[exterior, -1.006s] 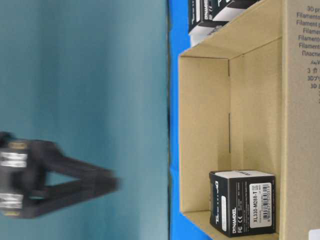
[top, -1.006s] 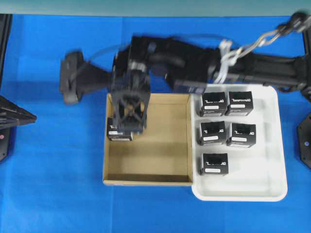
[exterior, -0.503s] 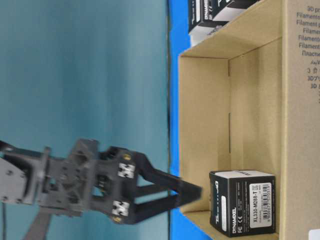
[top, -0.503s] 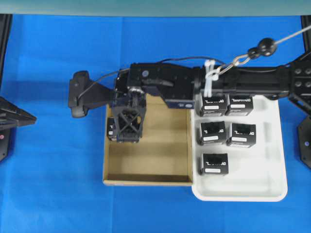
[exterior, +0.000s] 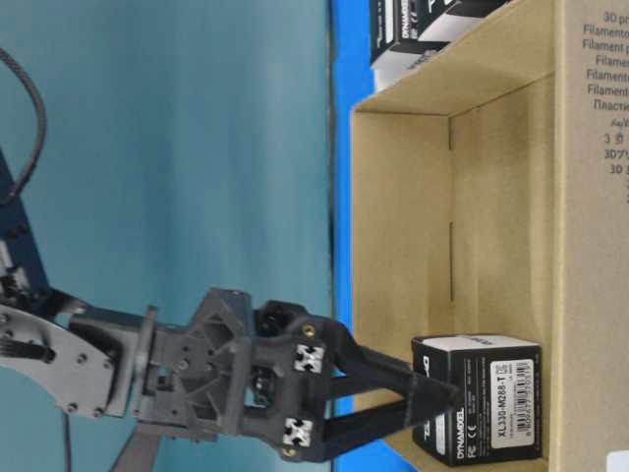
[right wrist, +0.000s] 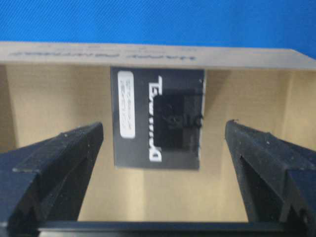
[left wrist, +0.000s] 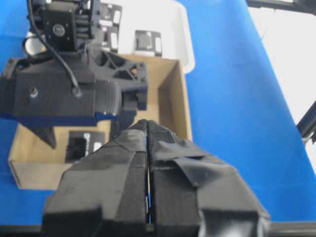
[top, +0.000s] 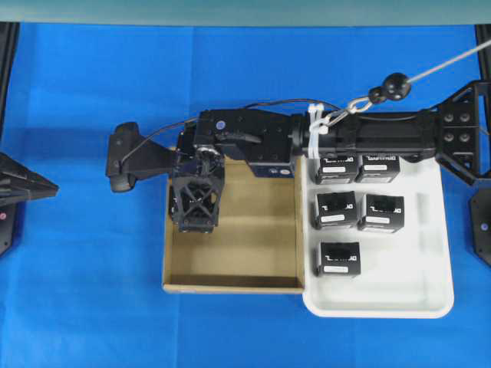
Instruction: Pick the box from inside the cardboard box.
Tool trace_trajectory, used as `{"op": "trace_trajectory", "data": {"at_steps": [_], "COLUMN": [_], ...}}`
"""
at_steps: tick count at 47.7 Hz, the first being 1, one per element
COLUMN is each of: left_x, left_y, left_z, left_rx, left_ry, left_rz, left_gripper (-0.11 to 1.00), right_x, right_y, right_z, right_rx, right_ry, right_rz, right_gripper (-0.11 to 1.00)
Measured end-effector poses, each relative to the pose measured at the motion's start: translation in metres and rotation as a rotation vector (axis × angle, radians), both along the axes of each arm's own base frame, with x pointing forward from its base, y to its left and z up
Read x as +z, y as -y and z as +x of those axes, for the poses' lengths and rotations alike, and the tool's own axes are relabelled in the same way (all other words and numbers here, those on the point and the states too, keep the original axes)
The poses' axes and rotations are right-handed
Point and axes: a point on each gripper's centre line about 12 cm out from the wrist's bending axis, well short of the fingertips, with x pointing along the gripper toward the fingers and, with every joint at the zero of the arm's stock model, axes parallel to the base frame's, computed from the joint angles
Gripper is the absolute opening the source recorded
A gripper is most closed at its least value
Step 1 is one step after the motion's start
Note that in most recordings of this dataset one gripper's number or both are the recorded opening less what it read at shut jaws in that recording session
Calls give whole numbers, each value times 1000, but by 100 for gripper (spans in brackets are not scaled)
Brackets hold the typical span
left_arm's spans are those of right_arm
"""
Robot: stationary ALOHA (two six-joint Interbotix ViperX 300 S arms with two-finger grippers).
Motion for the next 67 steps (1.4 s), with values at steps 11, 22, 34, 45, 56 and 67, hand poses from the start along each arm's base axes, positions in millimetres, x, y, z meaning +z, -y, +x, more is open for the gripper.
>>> {"op": "trace_trajectory", "data": {"at_steps": [11,22,34,45,56,67], "left_x": [0,0,0,-1,0,-1], "left_y": [0,0,0,0,0,0], "left_z": [1,1,1,1,1,0], "left_rx": [-2,-2,-2,-2,-2,-2], "left_ry": [-3,-3,-3,-6,-3,-4], "left_rz": [0,0,0,2,0,2], "left_gripper": [-5,-5,-5,-5,-5,-5], "right_x": [-17,-35,-35,-33,-17,52], "right_y": [0,1,0,-4,-8,-7], "right_z": [4,6,6,5,2,-12], "right_rx": [-9,-14,-14,-1,7,13], "right_ry": [5,-6,-5,-9,-4,49], "right_rz": [7,8,7,-3,1,-1], "right_gripper": [100,100,96,60,60,60]}}
